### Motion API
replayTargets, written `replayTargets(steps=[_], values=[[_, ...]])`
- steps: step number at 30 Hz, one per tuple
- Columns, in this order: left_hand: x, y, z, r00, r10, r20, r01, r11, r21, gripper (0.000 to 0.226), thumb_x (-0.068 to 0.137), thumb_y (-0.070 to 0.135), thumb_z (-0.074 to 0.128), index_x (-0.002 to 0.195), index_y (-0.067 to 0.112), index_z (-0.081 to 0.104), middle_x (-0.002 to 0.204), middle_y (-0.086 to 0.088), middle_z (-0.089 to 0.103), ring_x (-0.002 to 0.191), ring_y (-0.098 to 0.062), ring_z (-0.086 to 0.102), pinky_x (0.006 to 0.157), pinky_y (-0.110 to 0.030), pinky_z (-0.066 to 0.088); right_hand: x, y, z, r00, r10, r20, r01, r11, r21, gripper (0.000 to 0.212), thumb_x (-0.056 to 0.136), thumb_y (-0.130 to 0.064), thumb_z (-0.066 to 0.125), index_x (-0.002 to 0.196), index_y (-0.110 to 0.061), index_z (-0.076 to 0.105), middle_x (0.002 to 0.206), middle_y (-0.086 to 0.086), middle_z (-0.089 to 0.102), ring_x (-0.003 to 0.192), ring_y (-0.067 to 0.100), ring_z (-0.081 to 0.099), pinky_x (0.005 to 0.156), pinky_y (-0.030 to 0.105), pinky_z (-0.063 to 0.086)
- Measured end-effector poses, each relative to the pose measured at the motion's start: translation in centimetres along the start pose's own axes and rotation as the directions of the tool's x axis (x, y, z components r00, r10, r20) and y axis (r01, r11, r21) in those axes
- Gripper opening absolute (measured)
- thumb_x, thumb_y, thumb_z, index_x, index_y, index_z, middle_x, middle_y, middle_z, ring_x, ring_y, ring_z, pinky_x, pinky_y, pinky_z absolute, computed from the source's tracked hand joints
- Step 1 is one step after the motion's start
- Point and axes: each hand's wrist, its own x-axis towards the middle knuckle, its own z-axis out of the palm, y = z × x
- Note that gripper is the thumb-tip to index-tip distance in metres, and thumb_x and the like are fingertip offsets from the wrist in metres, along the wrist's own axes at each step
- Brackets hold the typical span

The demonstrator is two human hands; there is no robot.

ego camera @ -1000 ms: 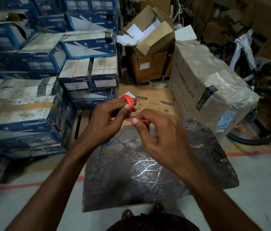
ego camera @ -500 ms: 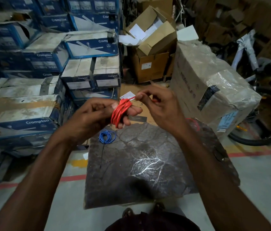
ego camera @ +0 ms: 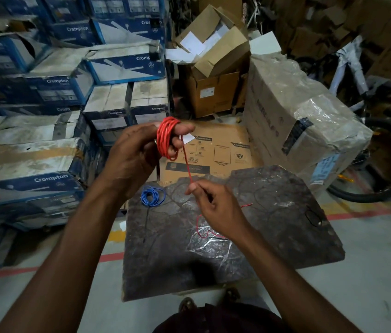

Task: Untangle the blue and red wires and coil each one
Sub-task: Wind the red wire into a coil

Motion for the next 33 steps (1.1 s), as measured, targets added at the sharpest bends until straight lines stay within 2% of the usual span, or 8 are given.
replayTargets(steps=[7, 12, 16, 20, 22, 25, 29, 33], values=[[1.8, -2.3, 0.7, 0.98, -0.005, -0.199, 0.013, 0.999, 0.036, 0.038, 0.106, 0.012, 0.035, 0.118, -0.012, 0.062, 0.114, -0.014, 0.074, 0.088, -0.012, 0.069, 0.072, -0.02, 0.054, -2.4, -3.5, 0.7, 0.995, -0.044, 0.087, 0.061, 0.976, -0.207, 0.027, 0.11, -0.04, 0.042, 0.115, -0.029, 0.066, 0.056, -0.007, 0.045, 0.05, 0.01, 0.045, 0.053, 0.033, 0.042], [1.8, -3.8, 0.0, 0.97, 0.063, -0.233, -0.015, 0.979, 0.201, 0.034, 0.107, 0.018, 0.039, 0.119, 0.003, 0.068, 0.114, -0.008, 0.074, 0.107, -0.017, 0.07, 0.081, -0.025, 0.055, -3.3, -7.1, -1.2, 0.988, -0.085, 0.133, 0.131, 0.912, -0.388, 0.034, 0.108, -0.052, 0.034, 0.086, -0.03, 0.049, 0.06, -0.007, 0.046, 0.058, 0.019, 0.056, 0.061, 0.04, 0.05], [1.2, -3.7, -0.5, 0.976, 0.149, -0.156, -0.047, 0.854, 0.518, 0.032, 0.107, 0.018, 0.042, 0.119, 0.005, 0.069, 0.106, -0.004, 0.075, 0.097, -0.013, 0.071, 0.077, -0.021, 0.056, -3.6, -9.7, -3.6, 0.98, -0.156, 0.121, 0.191, 0.908, -0.373, 0.027, 0.109, -0.044, 0.035, 0.09, -0.03, 0.049, 0.065, -0.011, 0.049, 0.058, 0.01, 0.051, 0.056, 0.037, 0.047], [-0.1, -4.5, -0.1, 0.99, 0.136, -0.026, -0.082, 0.723, 0.686, 0.033, 0.106, 0.019, 0.047, 0.106, -0.001, 0.073, 0.091, -0.005, 0.076, 0.082, -0.015, 0.07, 0.071, -0.031, 0.057, -1.5, -10.4, -7.1, 0.973, -0.183, 0.142, 0.225, 0.89, -0.397, 0.028, 0.108, -0.044, 0.035, 0.105, -0.034, 0.061, 0.088, -0.013, 0.067, 0.08, 0.009, 0.062, 0.071, 0.039, 0.053], [-0.7, -4.6, 0.2, 0.992, 0.104, 0.07, -0.122, 0.662, 0.74, 0.029, 0.105, 0.02, 0.049, 0.098, 0.009, 0.075, 0.084, -0.003, 0.074, 0.076, -0.012, 0.068, 0.064, -0.026, 0.052, 0.1, -10.1, -8.2, 0.968, -0.209, 0.14, 0.249, 0.878, -0.41, 0.028, 0.107, -0.045, 0.039, 0.105, -0.035, 0.065, 0.093, -0.014, 0.069, 0.086, 0.009, 0.062, 0.076, 0.04, 0.053], [-1.6, -4.0, 0.5, 0.98, -0.032, 0.196, -0.116, 0.711, 0.694, 0.028, 0.104, 0.023, 0.048, 0.113, 0.013, 0.073, 0.09, 0.004, 0.076, 0.079, -0.008, 0.071, 0.069, -0.02, 0.054, 3.0, -9.0, -9.5, 0.969, -0.245, 0.034, 0.237, 0.884, -0.403, 0.027, 0.104, -0.047, 0.049, 0.104, -0.032, 0.072, 0.095, -0.015, 0.071, 0.09, 0.008, 0.063, 0.078, 0.04, 0.053], [-2.1, -2.7, -0.3, 0.953, -0.09, 0.29, -0.072, 0.861, 0.503, 0.033, 0.103, 0.023, 0.049, 0.121, 0.004, 0.069, 0.102, -0.008, 0.077, 0.09, -0.029, 0.072, 0.081, -0.05, 0.057, 6.1, -6.7, -10.3, 0.967, -0.252, -0.048, 0.229, 0.933, -0.276, 0.018, 0.096, -0.044, 0.068, 0.102, -0.03, 0.079, 0.097, -0.013, 0.074, 0.093, 0.002, 0.066, 0.077, 0.032, 0.052], [-2.3, -1.9, -0.6, 0.944, -0.093, 0.317, 0.007, 0.965, 0.261, 0.038, 0.099, 0.017, 0.044, 0.121, -0.006, 0.065, 0.107, -0.014, 0.073, 0.086, -0.022, 0.067, 0.077, -0.035, 0.053, 7.2, -3.9, -8.4, 0.978, -0.193, -0.078, 0.179, 0.97, -0.164, 0.019, 0.098, -0.045, 0.066, 0.102, -0.032, 0.079, 0.094, -0.016, 0.071, 0.091, 0.001, 0.063, 0.068, 0.021, 0.042]])
